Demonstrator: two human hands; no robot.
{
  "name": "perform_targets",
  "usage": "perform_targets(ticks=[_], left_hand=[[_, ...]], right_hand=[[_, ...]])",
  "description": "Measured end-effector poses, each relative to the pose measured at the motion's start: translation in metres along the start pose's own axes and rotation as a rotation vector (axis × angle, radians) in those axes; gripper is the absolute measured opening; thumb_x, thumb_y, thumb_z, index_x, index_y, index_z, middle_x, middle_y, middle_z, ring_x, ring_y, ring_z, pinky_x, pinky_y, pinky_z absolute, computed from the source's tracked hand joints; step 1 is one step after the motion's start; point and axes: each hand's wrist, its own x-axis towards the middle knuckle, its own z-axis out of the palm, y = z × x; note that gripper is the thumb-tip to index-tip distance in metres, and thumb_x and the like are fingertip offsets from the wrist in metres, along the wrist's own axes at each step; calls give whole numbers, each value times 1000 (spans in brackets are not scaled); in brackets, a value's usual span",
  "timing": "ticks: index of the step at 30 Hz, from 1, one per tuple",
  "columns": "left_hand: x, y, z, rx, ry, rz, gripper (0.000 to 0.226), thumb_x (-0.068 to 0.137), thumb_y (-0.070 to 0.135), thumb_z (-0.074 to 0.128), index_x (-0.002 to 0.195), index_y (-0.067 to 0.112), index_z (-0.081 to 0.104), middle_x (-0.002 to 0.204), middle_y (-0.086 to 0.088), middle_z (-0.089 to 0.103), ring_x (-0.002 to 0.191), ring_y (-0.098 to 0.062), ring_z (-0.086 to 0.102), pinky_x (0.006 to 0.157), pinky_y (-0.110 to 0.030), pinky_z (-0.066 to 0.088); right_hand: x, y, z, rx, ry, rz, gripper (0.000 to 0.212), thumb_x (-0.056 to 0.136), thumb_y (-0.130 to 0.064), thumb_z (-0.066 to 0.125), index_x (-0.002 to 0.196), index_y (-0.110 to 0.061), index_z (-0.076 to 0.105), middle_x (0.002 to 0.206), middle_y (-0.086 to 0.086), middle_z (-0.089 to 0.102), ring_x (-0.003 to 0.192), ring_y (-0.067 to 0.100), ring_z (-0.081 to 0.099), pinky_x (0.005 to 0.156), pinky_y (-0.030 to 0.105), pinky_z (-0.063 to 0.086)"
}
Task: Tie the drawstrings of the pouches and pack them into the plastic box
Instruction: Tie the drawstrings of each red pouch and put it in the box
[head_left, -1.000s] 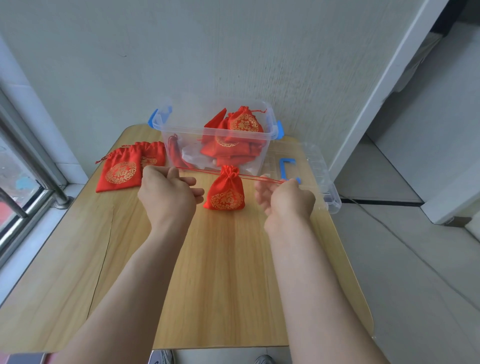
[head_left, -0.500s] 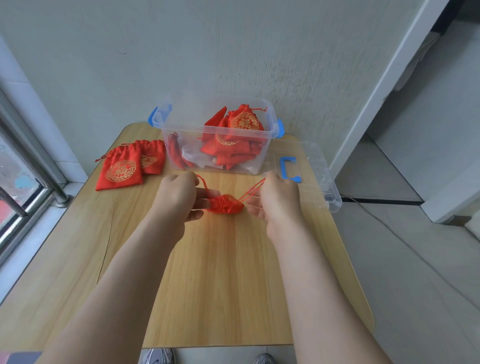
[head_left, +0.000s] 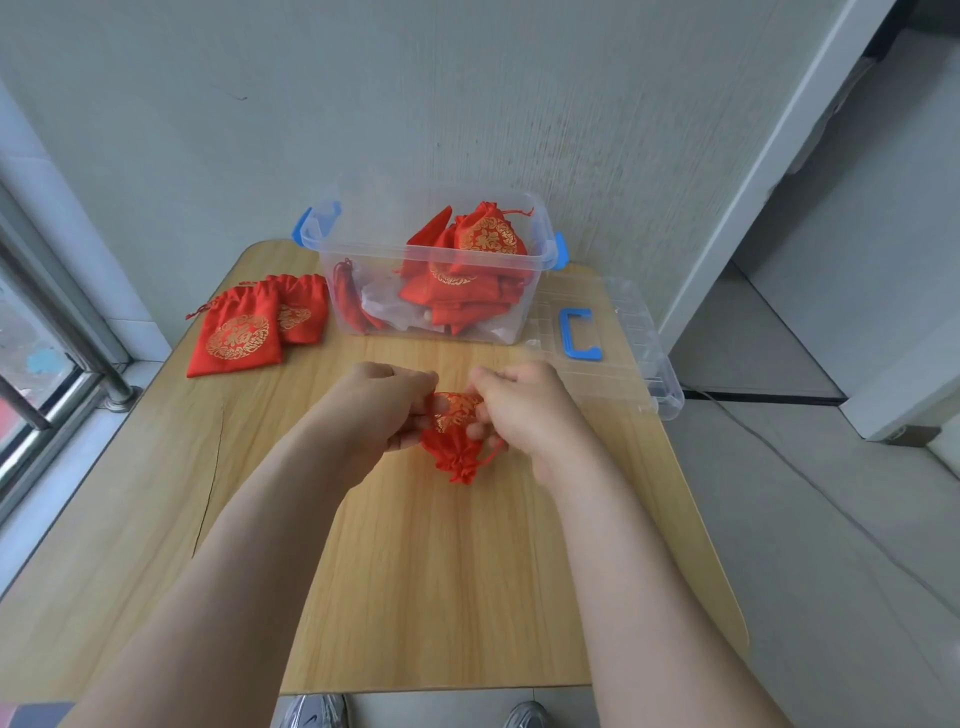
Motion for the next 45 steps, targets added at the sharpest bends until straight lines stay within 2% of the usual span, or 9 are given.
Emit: perform_targets(ticks=[3, 9, 15, 20, 24, 28, 37, 41, 45], left_hand=[[2, -5, -2, 58, -32, 42, 14, 102, 20, 69, 105, 7, 69, 85, -4, 77, 80, -19, 67, 79, -36, 57], [0, -8, -2, 103, -38, 58, 12, 101, 15, 71, 106, 4, 73, 92, -8, 82, 86, -20, 80, 94, -44, 62], [0, -9, -1, 40, -36, -36, 14, 101, -1, 65, 112, 5, 70, 92, -11, 82, 85, -21, 80, 79, -37, 64], [1, -12, 0, -10, -25, -67, 15, 101, -1, 65, 116, 3, 68, 105, -18, 80, 80, -24, 78, 76, -39, 67], [2, -10, -1, -19, -54, -22, 17, 100, -2, 66, 117, 1, 67, 97, -19, 79, 70, -20, 70, 61, -30, 63], [1, -8, -3, 25, -102, 26, 22, 98, 0, 70, 119, 3, 66, 77, -12, 72, 63, -19, 65, 60, -28, 58], [3, -9, -4, 137, -186, 33, 13, 98, 6, 72, 101, -6, 76, 80, -12, 71, 65, -16, 58, 64, -26, 52], [2, -10, -1, 221, -225, 28, 12, 100, 4, 69, 96, -6, 74, 80, -11, 73, 66, -15, 59, 59, -22, 52], [0, -12, 2, 314, -224, 13, 14, 102, 2, 63, 97, -8, 71, 89, -26, 75, 69, -20, 61, 58, -23, 52]], right_hand=[[2, 4, 2, -155, -68, -9, 32, 102, -25, 56, 103, 2, 73, 71, 4, 63, 68, 19, 62, 67, 32, 47], [3, 13, 11, -367, -197, 9, 24, 95, -16, 62, 104, -30, 79, 107, 0, 74, 96, 24, 73, 85, 42, 64], [6, 23, 16, -512, -76, -43, 13, 88, -19, 77, 86, -31, 76, 92, -6, 70, 82, 19, 73, 77, 40, 66], [6, 19, 12, -493, 0, -93, 18, 96, -23, 58, 88, -24, 74, 92, 3, 72, 80, 24, 71, 69, 37, 64], [6, 8, 1, -301, -10, -134, 15, 104, -29, 60, 103, -29, 75, 102, -11, 67, 90, 10, 62, 62, 18, 42], [2, 7, 2, -214, -98, -143, 14, 105, -34, 64, 103, -33, 78, 114, -7, 72, 110, 14, 64, 79, 27, 46], [4, 4, 2, -159, 6, -160, 22, 105, -24, 59, 90, -29, 74, 94, -7, 71, 93, 18, 71, 79, 34, 59], [4, 1, -2, -221, -7, -91, 18, 103, -19, 51, 108, -21, 68, 111, -1, 68, 102, 20, 66, 68, 27, 46], [-3, -6, -7, -488, -119, 7, 28, 95, -14, 44, 119, -8, 57, 109, 7, 59, 86, 24, 55, 56, 29, 34]])
